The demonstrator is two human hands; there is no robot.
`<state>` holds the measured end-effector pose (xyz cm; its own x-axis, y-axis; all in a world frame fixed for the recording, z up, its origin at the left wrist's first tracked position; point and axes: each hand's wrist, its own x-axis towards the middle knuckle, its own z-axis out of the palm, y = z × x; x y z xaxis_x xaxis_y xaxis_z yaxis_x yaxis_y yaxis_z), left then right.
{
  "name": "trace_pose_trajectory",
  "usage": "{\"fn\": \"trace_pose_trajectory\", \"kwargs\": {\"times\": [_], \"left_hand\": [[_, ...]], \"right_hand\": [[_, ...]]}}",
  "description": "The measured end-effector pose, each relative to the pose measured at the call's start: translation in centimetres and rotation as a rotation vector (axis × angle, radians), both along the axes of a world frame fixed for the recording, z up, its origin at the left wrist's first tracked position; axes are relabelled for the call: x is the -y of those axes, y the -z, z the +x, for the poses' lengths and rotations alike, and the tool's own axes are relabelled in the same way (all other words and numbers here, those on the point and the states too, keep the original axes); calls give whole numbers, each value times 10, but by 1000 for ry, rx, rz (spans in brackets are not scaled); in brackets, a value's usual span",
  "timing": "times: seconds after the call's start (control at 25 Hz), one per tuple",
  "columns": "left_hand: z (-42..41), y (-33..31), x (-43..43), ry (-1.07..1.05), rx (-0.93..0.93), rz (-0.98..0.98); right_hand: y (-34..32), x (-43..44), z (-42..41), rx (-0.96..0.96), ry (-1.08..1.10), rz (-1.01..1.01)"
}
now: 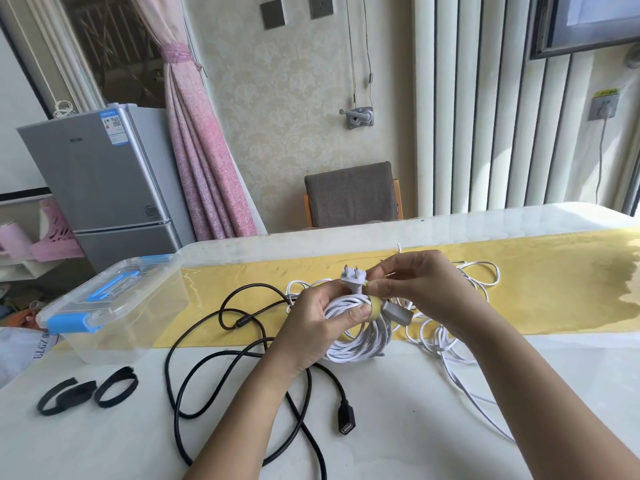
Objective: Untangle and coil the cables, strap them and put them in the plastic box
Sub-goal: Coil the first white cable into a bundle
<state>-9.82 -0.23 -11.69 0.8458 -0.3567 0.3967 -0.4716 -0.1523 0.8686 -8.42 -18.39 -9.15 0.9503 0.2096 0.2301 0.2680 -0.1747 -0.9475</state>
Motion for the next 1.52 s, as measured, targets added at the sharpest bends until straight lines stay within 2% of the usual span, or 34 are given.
{"fn": "trace_pose_trajectory", "kwargs": {"times": [0.36,0.52,0.68,0.84,1.2,1.36,1.52], "left_hand": [[8,4,-5,-136,48,-52],[8,4,-3,-174,66,-99],[6,4,2,-194,75,-115],[6,3,3,-220,73,-118],[9,7,3,-179,-65,-191],[10,6,4,-195,-98,-160],[10,9,3,-263,-127,-176]], "right_hand": [[1,-18,-5,-44,84,264],[2,-21,-5,-18,107,319],[2,-22,-4,30,127,280],[-1,-19,-4,-10,66,406],[2,-22,-4,16,112,283],[6,-29,-5,48,147,246],[7,-32,-4,-22,119,321]]}}
